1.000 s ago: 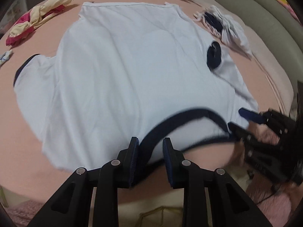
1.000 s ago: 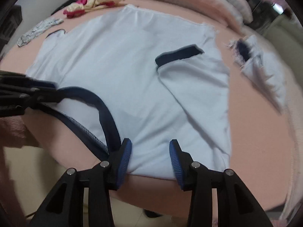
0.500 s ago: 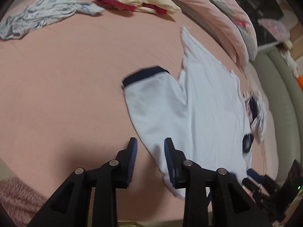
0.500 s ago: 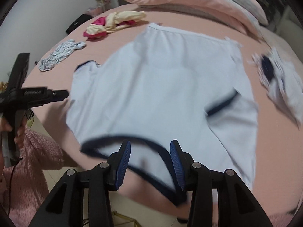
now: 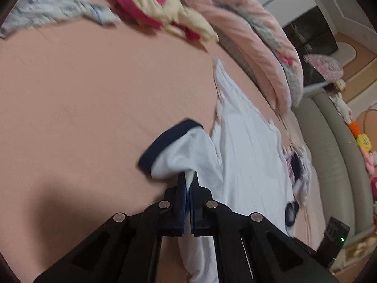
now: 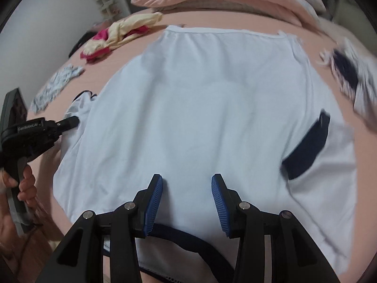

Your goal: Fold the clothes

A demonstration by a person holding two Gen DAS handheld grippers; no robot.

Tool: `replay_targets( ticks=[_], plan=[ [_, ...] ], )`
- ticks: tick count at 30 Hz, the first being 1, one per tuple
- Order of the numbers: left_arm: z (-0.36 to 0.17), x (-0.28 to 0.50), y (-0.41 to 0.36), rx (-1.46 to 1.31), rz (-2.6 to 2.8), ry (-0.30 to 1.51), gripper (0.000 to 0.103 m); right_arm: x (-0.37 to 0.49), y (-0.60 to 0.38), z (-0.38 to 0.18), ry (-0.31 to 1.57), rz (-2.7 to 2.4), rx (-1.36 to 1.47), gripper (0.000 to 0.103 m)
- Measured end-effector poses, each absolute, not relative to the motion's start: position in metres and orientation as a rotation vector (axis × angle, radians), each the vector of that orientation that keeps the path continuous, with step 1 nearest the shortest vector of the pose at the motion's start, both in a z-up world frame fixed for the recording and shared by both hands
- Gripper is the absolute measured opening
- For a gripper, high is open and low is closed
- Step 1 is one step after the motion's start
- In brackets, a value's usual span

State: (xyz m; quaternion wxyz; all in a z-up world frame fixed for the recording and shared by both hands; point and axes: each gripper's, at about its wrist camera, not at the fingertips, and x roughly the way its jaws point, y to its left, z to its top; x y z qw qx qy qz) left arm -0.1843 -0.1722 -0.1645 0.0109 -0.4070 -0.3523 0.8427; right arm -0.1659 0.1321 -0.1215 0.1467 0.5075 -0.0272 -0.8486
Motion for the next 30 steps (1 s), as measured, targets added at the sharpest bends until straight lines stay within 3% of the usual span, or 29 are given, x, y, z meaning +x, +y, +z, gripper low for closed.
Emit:
replay_targets(
  ticks=[6,9,13,17,18,19,21,25,27,30],
  plan=[
    [-0.159,-0.168,-0.203,-1.286,2.743,-1.1,0.001,-0.159,0.133,-0.111,0.072,-2.508,1.404,0.043],
    [-0.154,-0.172,-0.196,-1.29,2.719,-1.054,0.001,-0.16,0.14,-0.116,0.02,-2.497,1.444,0.043],
    [-0.112,-0.178,-0.15,-1.196,2.629,-0.828,0.001,-0.159,0.143,-0.116,0.021,-2.49,1.458,0.043],
    [-0.118,-0.206,-0.072,-1.302,2.408,-0.559,0.004,-0.159,0.148,-0.111,-0.002,-2.481,1.472,0.043],
    [-0.121,-0.213,-0.055,-1.323,2.351,-0.505,0.011,-0.159,0.149,-0.11,-0.015,-2.478,1.476,0.043],
    [-0.136,-0.217,-0.049,-1.343,2.303,-0.504,0.026,-0.16,0.149,-0.107,-0.027,-2.477,1.476,0.043],
    [-0.157,-0.223,-0.046,-1.4,2.219,-0.54,0.04,-0.164,0.15,-0.099,-0.04,-2.486,1.463,0.043],
    [-0.127,-0.202,-0.08,-1.197,2.245,-0.681,0.044,-0.177,0.145,-0.077,-0.081,-2.507,1.41,0.043],
    [-0.112,-0.191,-0.101,-1.117,2.371,-0.662,0.044,-0.186,0.131,-0.067,-0.103,-2.478,1.368,0.043],
    [-0.118,-0.193,-0.121,-1.211,2.554,-0.546,0.043,-0.196,0.086,-0.068,-0.043,-2.399,1.343,0.043]
  ],
)
